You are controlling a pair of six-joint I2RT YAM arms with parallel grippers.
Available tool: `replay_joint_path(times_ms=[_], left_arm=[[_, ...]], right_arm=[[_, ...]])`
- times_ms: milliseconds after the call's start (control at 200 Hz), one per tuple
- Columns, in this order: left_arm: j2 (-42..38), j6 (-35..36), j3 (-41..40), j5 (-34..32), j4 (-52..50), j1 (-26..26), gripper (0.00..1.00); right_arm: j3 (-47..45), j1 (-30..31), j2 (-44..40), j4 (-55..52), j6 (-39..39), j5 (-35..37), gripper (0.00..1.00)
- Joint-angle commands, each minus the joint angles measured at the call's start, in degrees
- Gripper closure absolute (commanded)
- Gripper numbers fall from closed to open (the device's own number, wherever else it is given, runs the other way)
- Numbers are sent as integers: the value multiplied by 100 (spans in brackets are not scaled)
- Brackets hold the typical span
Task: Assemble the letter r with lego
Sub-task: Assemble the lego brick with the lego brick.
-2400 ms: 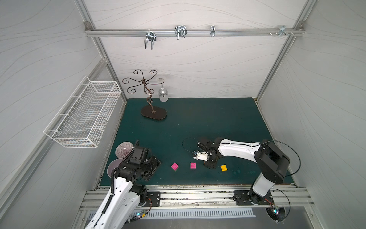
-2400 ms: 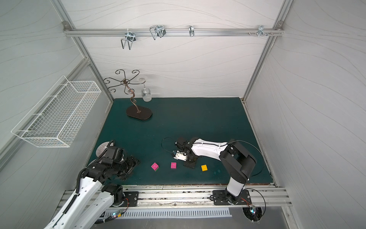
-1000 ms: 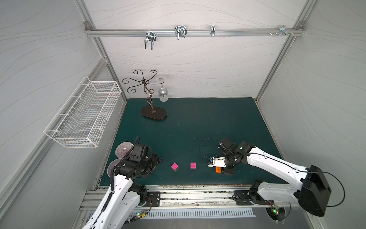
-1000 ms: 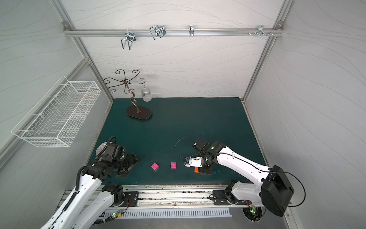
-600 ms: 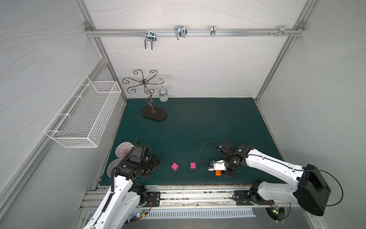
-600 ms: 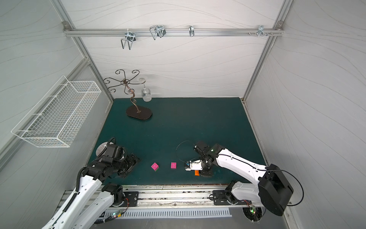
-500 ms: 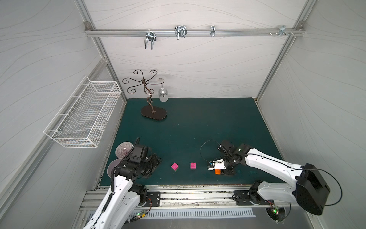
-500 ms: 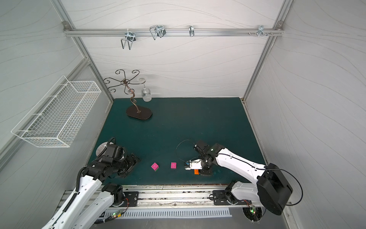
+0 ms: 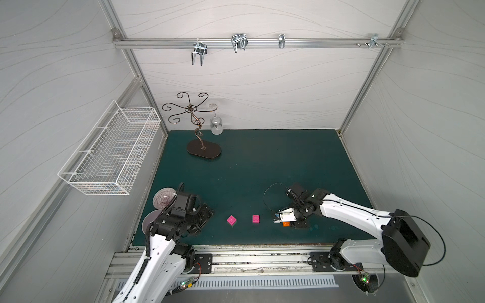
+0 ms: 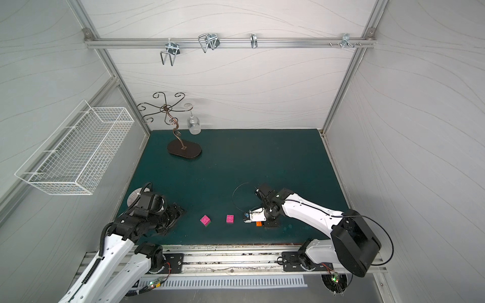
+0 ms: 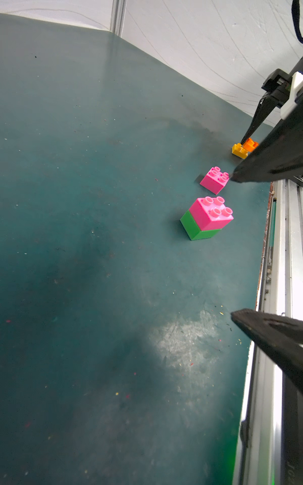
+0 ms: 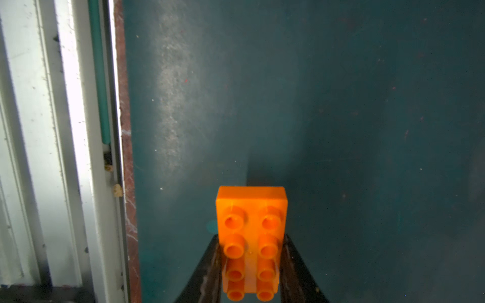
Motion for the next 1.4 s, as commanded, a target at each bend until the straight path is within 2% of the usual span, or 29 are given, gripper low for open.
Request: replay_joint_path(times_ms=[0,705,1015,1260,1395], left_arm=[[-57,-29,16,-16,36,-19,21],[-179,-36,-22,-16,-18,-15,21],[-253,-36,3,-7,-70,-12,21],[-285,-36,4,-5,-88,-21,21],[-272,-36,-2,-3,-67,-18,21]], right_arm=[[-37,-30,48,2,-151,95,100],[-237,-126,177,107,-170,-141,100],[-8,-157,507,122,-215,-195,100],[-131,-238,548,357,-8,-368,100],[-301,-546,231,611,470,-756,100]])
